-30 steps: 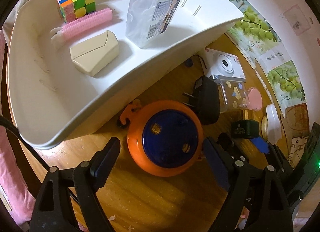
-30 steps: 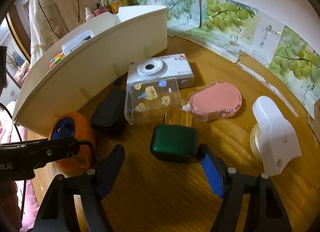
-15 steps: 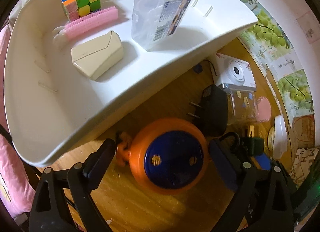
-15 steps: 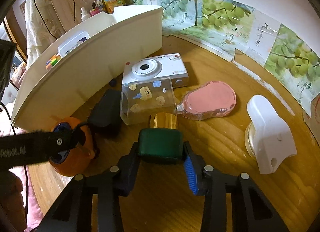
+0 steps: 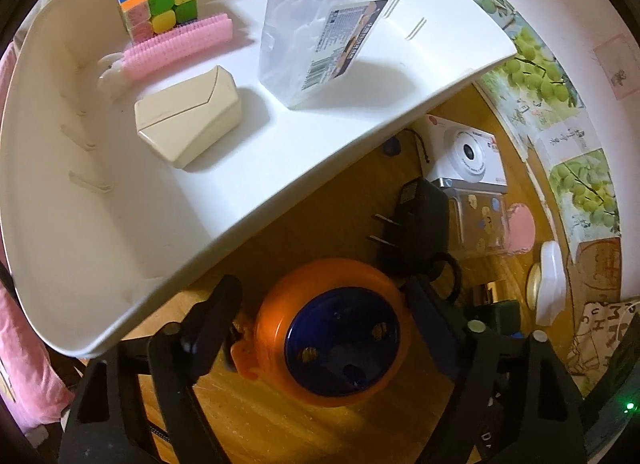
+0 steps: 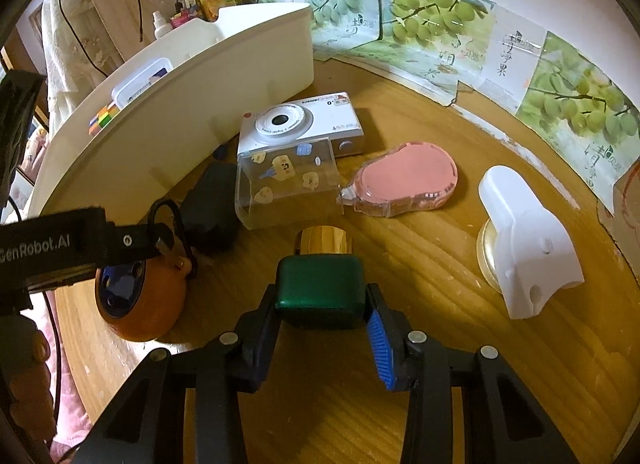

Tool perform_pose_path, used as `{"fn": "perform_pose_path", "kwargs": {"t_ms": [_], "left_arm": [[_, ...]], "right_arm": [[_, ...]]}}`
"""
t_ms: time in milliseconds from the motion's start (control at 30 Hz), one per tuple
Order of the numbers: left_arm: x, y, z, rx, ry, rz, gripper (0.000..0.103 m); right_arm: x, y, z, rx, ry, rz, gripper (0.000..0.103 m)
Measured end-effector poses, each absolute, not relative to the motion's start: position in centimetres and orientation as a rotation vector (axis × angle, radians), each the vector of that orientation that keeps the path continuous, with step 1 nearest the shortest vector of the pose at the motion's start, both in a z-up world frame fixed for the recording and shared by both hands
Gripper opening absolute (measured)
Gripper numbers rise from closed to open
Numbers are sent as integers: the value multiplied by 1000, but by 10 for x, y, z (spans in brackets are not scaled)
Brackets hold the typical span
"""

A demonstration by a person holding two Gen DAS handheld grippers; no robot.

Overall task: Organize rigid objects
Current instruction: 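Grasp the green square box with the right tool while the left tool approaches the orange reel, then grasp the orange reel with the left tool while the right tool holds the green box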

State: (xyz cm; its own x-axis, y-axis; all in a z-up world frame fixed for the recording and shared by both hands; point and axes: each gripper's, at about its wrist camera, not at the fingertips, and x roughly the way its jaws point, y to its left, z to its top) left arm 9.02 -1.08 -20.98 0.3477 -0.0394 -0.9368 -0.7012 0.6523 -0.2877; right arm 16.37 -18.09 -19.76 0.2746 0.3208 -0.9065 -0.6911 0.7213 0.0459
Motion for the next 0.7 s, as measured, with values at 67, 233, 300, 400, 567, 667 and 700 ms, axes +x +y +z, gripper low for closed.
{"fn": "perform_pose_path", "kwargs": {"t_ms": [67,233,300,400,567,667,700], "left_arm": [[89,-11,-208,-787,1151,467,76],[83,-13,-209,-800,1156,452,75],[79,-14,-209,-803,1159,445,75],[69,-13,-210,-808,1160,435,75],[51,-13,-211,-832,1154,421,74],[39,-12,-211,-856,1141,407,74],[34,-12,-211,-867,1133,403,74]], "right_arm": [[160,-180,-197,-404,1097,703,41],[149,-180,-195,-421,1096,701,41],[145,-179,-195,-424,1096,704,41],[137,-181,-194,-434,1103,709,41],[124,-180,-194,-458,1109,728,41],[114,-179,-193,-471,1104,738,41],[111,-179,-192,-474,1101,740,41]]}}
